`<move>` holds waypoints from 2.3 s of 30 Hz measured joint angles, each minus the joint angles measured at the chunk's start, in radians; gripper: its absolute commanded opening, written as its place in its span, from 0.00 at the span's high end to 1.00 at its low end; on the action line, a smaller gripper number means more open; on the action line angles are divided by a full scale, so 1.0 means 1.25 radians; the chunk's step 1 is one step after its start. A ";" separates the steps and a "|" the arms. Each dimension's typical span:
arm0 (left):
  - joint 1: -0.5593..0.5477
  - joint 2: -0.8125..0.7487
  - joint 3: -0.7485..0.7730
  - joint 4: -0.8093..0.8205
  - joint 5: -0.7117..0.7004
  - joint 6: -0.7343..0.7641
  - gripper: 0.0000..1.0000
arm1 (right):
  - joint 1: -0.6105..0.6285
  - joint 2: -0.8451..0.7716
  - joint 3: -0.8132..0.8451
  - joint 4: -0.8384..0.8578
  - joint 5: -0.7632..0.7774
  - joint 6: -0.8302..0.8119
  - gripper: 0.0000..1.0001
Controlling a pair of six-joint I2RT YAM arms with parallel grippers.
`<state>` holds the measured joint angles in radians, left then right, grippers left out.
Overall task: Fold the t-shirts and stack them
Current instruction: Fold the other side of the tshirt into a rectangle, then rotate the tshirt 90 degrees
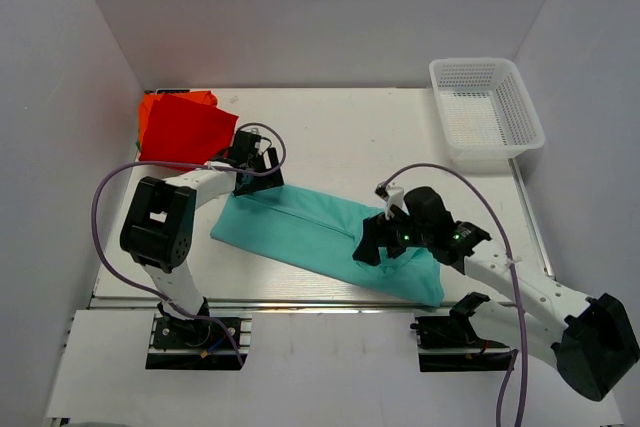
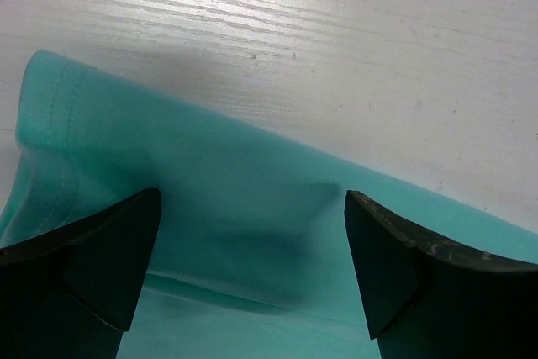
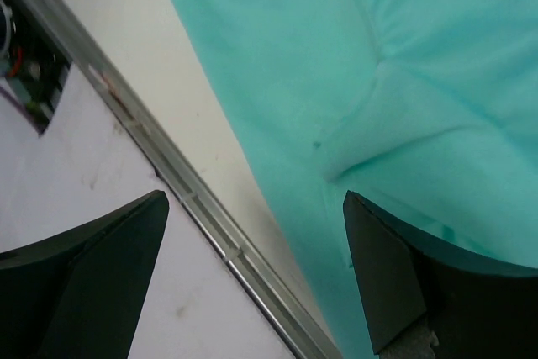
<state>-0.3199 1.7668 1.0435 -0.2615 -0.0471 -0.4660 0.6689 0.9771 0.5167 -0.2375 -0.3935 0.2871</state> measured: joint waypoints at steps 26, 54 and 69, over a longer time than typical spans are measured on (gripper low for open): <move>0.000 0.001 0.016 0.001 -0.011 -0.005 0.00 | -0.005 0.285 -0.008 0.214 -0.063 0.119 0.10; 0.009 0.006 0.009 -0.006 -0.020 -0.005 0.00 | -0.124 0.180 -0.022 0.049 0.221 0.231 0.10; -0.043 -0.237 -0.197 -0.124 -0.007 -0.078 0.00 | -0.270 0.569 0.330 0.064 0.140 0.163 0.10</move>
<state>-0.3733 1.4708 0.7979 -0.4160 -0.0555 -0.5640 0.3317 1.6882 0.9287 -0.1577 -0.2184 0.4908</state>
